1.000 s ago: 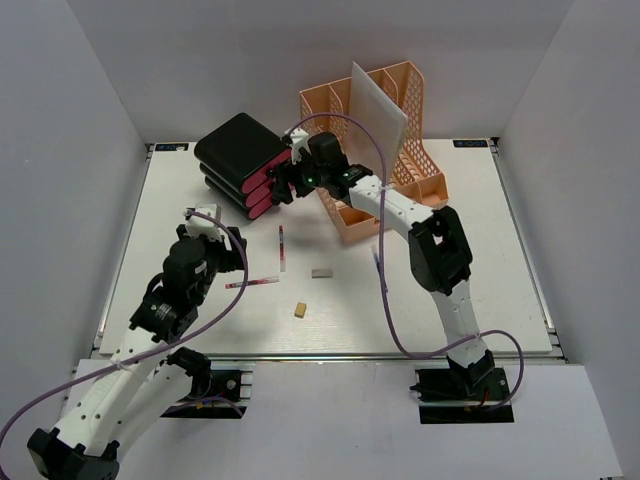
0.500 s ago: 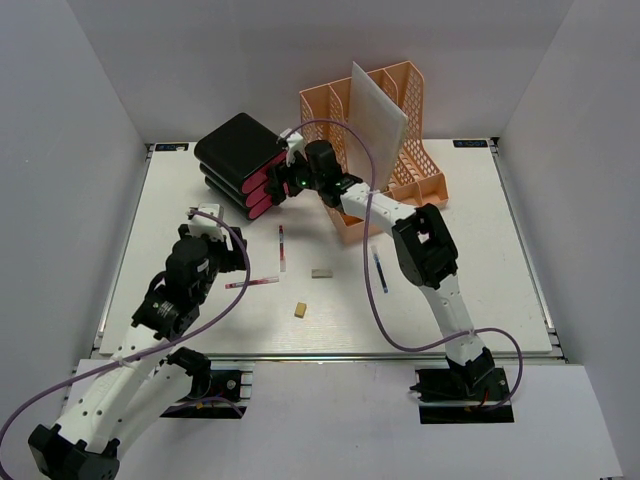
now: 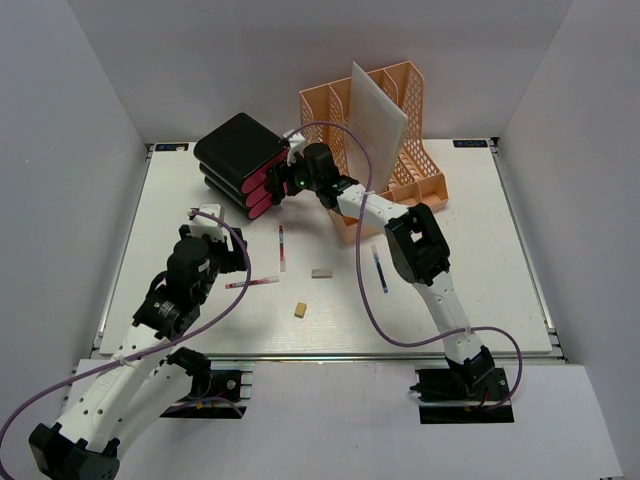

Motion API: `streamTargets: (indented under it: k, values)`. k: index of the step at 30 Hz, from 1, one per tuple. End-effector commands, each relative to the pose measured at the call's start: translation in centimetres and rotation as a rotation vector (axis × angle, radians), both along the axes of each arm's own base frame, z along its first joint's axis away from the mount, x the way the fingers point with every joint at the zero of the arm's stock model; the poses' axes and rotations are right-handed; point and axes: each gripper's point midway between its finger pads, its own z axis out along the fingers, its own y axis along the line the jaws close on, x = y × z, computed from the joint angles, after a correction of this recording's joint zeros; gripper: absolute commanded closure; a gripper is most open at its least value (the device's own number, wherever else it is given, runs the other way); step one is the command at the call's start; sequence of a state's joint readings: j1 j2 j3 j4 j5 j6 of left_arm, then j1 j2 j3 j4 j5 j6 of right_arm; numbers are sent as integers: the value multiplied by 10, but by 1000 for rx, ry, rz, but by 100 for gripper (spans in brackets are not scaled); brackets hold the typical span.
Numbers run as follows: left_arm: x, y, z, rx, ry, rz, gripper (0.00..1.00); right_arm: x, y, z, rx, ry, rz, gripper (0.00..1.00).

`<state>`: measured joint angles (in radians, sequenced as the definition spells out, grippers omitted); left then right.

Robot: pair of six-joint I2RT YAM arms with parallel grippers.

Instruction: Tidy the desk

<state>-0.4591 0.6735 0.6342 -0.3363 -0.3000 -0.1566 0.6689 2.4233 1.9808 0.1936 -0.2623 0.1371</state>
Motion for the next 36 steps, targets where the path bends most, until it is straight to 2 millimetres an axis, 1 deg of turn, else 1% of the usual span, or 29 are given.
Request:
streamTargets:
  k: [1, 5, 8, 9, 11, 12, 13, 14, 15, 16, 17, 18, 19, 20, 21, 22, 23, 24, 26, 28, 29, 30, 31, 32, 35, 36]
  values:
    - [2, 3, 0, 11, -4, 15, 16, 14, 10, 26, 81, -64, -16, 32]
    - [3, 4, -3, 15, 5, 20, 16, 18, 11, 24, 88, -65, -18, 34]
    - [3, 4, -4, 17, 5, 21, 16, 16, 11, 22, 91, -58, -9, 38]
    - [3, 4, -4, 18, 6, 21, 16, 16, 10, 22, 93, -50, -9, 42]
    - [3, 4, -4, 17, 6, 22, 16, 13, 12, 22, 97, -53, 8, 48]
    - [3, 4, -4, 19, 7, 22, 16, 12, 11, 25, 103, -58, 14, 54]
    - [3, 4, -5, 20, 9, 22, 16, 11, 12, 26, 104, -64, 26, 57]
    - [3, 4, -5, 20, 12, 22, 16, 7, 13, 26, 108, -62, 50, 59]
    - [3, 4, -5, 19, 10, 22, 16, 5, 13, 27, 107, -68, 66, 64]
    - [3, 4, -4, 19, 9, 21, 16, 0, 16, 29, 110, -77, 95, 66]
    - [3, 4, -5, 19, 10, 22, 16, -2, 15, 30, 108, -82, 102, 68]
    - [3, 4, -5, 17, 9, 20, 16, -4, 15, 36, 112, -90, 111, 72]
    - [3, 4, -5, 16, 9, 21, 16, -10, 14, 30, 103, -75, 126, 74]
    - [3, 3, -5, 17, 11, 20, 16, -11, 11, 38, 109, -82, 128, 76]
    - [3, 3, -6, 18, 14, 17, 16, -14, 9, 39, 109, -78, 132, 77]
    - [4, 2, -5, 15, 10, 16, 16, -22, 6, 26, 93, -44, 142, 78]
    - [3, 2, -5, 14, 12, 13, 16, -27, 5, 29, 95, -41, 149, 80]
    - [3, 2, -4, 12, 8, 11, 16, -31, 1, 39, 103, -47, 153, 82]
    - [3, 0, -4, 10, 8, 4, 16, -44, -4, 38, 95, -23, 160, 83]
    - [3, -1, -5, 8, 11, -2, 16, -49, -9, 38, 95, -10, 153, 83]
    - [3, -2, -6, 8, 15, -7, 16, -56, -11, 40, 91, -3, 154, 83]
    - [3, -2, -4, 4, 8, -9, 16, -56, -16, 39, 85, 0, 146, 83]
    - [3, -2, -5, 5, 11, -9, 16, -60, -17, 38, 79, 3, 143, 83]
    - [3, -4, -6, 7, 15, -17, 16, -63, -22, 37, 70, 2, 139, 83]
    - [3, -6, -7, 6, 19, -31, 16, -69, -27, 32, 51, 4, 139, 69]
    - [3, -7, -7, 4, 20, -32, 16, -69, -31, 27, 42, 14, 134, 64]
